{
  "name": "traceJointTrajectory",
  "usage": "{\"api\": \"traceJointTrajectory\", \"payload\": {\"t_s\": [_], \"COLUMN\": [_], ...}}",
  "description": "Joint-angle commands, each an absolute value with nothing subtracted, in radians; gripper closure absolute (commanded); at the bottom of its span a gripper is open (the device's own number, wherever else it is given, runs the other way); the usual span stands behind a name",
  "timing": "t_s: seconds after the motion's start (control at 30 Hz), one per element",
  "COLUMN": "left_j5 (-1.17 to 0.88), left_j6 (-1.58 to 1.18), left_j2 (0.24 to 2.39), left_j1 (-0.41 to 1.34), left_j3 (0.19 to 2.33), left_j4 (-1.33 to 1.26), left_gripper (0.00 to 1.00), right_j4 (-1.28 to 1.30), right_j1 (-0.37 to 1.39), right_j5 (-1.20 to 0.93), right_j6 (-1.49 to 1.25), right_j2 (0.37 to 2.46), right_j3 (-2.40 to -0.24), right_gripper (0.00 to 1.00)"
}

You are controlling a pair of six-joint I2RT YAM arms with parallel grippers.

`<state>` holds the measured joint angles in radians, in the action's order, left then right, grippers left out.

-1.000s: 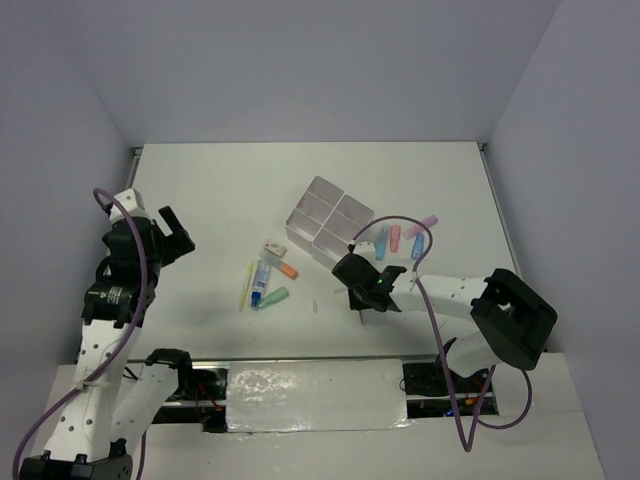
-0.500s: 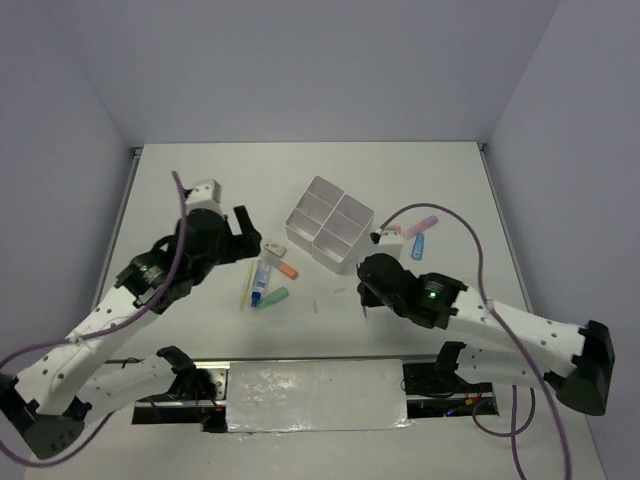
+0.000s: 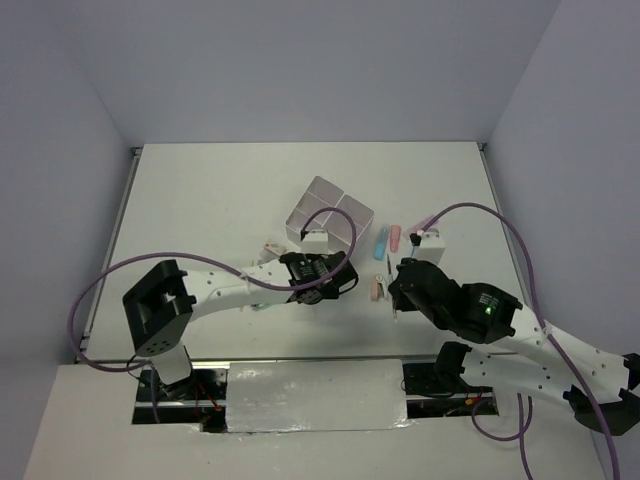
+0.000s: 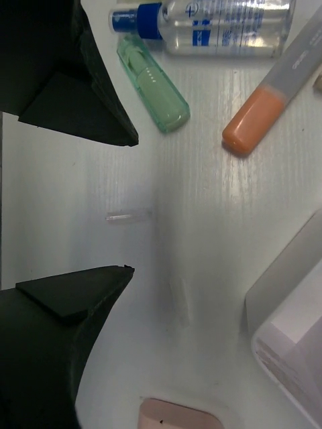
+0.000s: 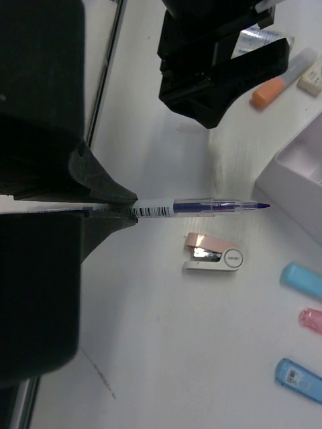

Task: Sort the stationery into containers
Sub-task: Pick up the pen cap from the center of the board.

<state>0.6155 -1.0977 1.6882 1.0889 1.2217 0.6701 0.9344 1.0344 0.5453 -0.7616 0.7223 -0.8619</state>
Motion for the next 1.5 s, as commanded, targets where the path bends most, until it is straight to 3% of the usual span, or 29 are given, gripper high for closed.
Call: {"api": "traceJointTrajectory", "payload": {"t_s": [0.0, 0.23, 0.4, 0.5, 0.67, 0.73, 1.03, 1.27, 1.3, 1.47], "left_j5": [0.606, 0.557, 0.548, 0.543, 0.529, 0.525, 0.503, 0.476, 0.472, 0.485], "left_j6": [-1.163, -1.200, -1.203, -1.209, -1.216, -1.215, -1.212, -1.218, -1.218, -1.210], "left_j2": [1.735, 1.807, 1.841, 1.851, 1.855, 1.861, 1.879, 1.862, 1.858, 1.790], "left_j1": [1.101, 1.106, 1.106, 1.108, 1.108, 1.106, 1.108, 1.106, 1.106, 1.108], "left_j3": [1.287, 1.255, 1.258, 1.250, 1.209, 1.203, 1.160, 1.101, 1.094, 1.071], "left_j4": [0.678, 0.650, 0.657, 0.667, 0.637, 0.634, 0.591, 0.557, 0.551, 0.551], "left_gripper": [0.16, 0.19, 0.35, 0.37, 0.49, 0.60, 0.62, 0.88, 1.00, 1.00], "right_j4": [0.999, 0.999, 0.992, 0.979, 0.976, 0.977, 0.969, 0.965, 0.962, 0.908], "right_j1": [1.042, 1.042, 1.040, 1.042, 1.042, 1.042, 1.042, 1.042, 1.042, 1.042], "right_j5": [0.588, 0.601, 0.594, 0.592, 0.591, 0.589, 0.588, 0.584, 0.583, 0.557], "right_j6": [-0.784, -0.790, -0.779, -0.775, -0.773, -0.773, -0.769, -0.767, -0.764, -0.733], "right_j2": [0.677, 0.627, 0.611, 0.595, 0.597, 0.598, 0.609, 0.595, 0.592, 0.555], "right_j3": [-0.847, -0.807, -0.804, -0.795, -0.790, -0.790, -0.787, -0.784, -0.784, -0.764], "right_gripper": [1.00, 1.00, 1.00, 1.00, 1.00, 1.00, 1.00, 1.00, 1.00, 1.00]}}
